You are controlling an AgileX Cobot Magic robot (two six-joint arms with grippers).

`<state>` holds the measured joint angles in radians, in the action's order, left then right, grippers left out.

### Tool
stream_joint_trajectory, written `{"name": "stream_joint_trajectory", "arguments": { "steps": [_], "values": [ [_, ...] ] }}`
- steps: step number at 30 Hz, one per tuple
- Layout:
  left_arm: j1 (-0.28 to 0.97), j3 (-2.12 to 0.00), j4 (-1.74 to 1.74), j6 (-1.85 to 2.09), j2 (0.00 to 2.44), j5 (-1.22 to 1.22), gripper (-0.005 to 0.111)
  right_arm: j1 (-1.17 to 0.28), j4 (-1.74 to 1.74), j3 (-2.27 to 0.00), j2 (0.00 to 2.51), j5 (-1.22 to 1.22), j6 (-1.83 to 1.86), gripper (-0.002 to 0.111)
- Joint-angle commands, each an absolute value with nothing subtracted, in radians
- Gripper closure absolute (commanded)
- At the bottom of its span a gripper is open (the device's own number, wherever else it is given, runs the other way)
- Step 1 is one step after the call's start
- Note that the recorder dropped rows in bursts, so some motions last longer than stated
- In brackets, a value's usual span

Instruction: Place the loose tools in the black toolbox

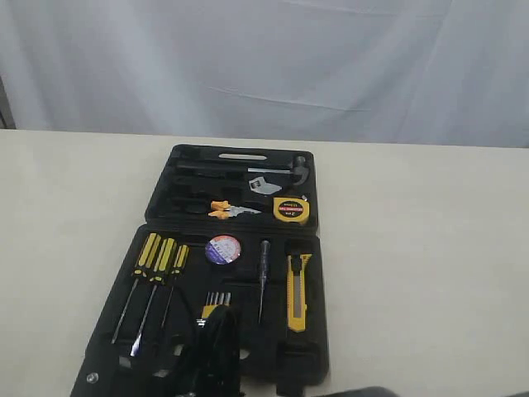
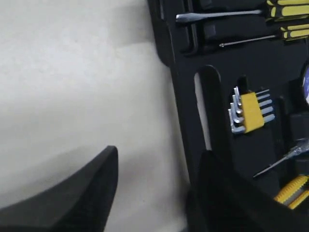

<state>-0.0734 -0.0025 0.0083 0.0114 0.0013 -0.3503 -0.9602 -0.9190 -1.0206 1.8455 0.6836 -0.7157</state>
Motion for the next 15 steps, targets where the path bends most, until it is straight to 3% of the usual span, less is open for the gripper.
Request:
{"name": "stream_joint_trajectory", "arguments": {
  "steps": [1,15],
  "values": [
    [-0.069,0.000,0.000,0.007,0.000,-0.342,0.107,-0.934,-1.000,-1.024,1.877,0.667,-0.740,0.055],
    [-0.069,0.000,0.000,0.007,0.000,-0.342,0.107,-0.910,-1.022,-1.115,1.978,0.688,-0.740,0.052]
  ]
}}
